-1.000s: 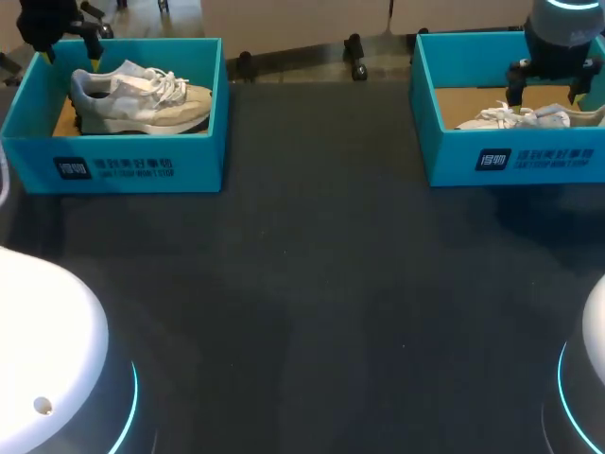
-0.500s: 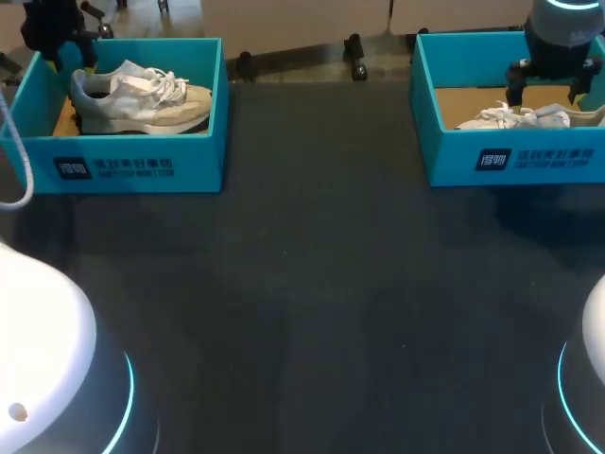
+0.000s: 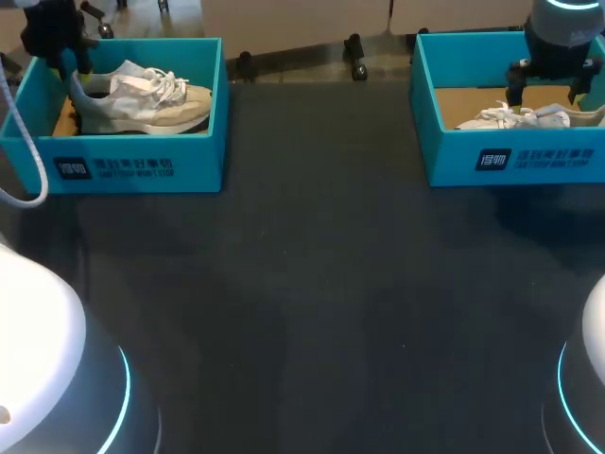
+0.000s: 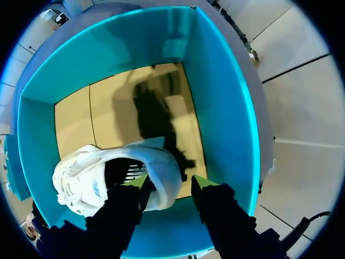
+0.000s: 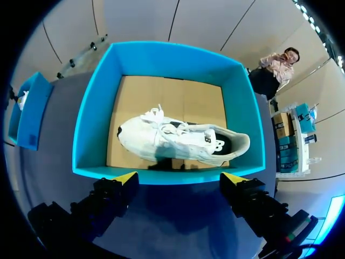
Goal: Take the shoe out of the shoebox, open the shoe tongue, remove and reinsert the insole, then place the shoe into the shoebox
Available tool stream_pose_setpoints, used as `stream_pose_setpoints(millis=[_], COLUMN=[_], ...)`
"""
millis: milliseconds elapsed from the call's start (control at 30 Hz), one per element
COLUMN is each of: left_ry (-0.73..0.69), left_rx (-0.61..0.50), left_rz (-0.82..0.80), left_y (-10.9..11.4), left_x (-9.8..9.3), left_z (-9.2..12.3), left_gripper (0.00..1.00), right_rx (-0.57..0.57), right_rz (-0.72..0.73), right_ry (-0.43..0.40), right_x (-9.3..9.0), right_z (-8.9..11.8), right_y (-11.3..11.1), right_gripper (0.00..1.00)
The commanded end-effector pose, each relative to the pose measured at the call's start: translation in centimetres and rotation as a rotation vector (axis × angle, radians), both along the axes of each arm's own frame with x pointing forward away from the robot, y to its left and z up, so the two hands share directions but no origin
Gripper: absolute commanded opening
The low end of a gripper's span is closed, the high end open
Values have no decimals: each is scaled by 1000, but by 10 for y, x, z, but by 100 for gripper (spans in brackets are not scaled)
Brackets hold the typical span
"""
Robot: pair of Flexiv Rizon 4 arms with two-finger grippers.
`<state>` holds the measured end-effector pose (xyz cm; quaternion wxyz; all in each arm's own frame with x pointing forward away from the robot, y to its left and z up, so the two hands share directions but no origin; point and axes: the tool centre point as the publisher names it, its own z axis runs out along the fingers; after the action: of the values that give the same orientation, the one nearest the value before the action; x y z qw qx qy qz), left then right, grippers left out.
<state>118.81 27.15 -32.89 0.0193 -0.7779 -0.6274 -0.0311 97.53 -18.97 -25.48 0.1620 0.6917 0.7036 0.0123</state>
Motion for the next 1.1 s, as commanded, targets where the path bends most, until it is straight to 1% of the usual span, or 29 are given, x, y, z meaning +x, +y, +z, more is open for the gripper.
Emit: stream_pose_setpoints(millis=[33, 100, 167, 467, 833, 1033, 1100], left_ry=[13, 21, 23, 49, 71, 76, 78], left_rx=[-2, -6, -5, -6, -12, -6, -5], left_rz=[-4, -7, -7, -6, -11, 5, 10], left_y=[2, 2, 2, 7, 9, 10, 10], left_x=[6, 6, 5, 4, 5, 6, 6], left_z=[-9, -11, -13, -27, -41, -49, -50], left_gripper=[51, 51, 55, 58, 77, 73, 66], right_rx=[0, 0, 0, 0, 0, 0, 0], right_rz=[0, 0, 0, 0, 0, 0, 0], right_ry=[-2, -2, -2, -2, -2, -2, -2], right_x=[-1, -1, -1, -1, -1, -1, -1], right_z=[0, 0, 0, 0, 0, 0, 0], right_y=[0, 0, 0, 0, 0, 0, 0], right_gripper=[100, 100, 100, 100, 100, 100, 100])
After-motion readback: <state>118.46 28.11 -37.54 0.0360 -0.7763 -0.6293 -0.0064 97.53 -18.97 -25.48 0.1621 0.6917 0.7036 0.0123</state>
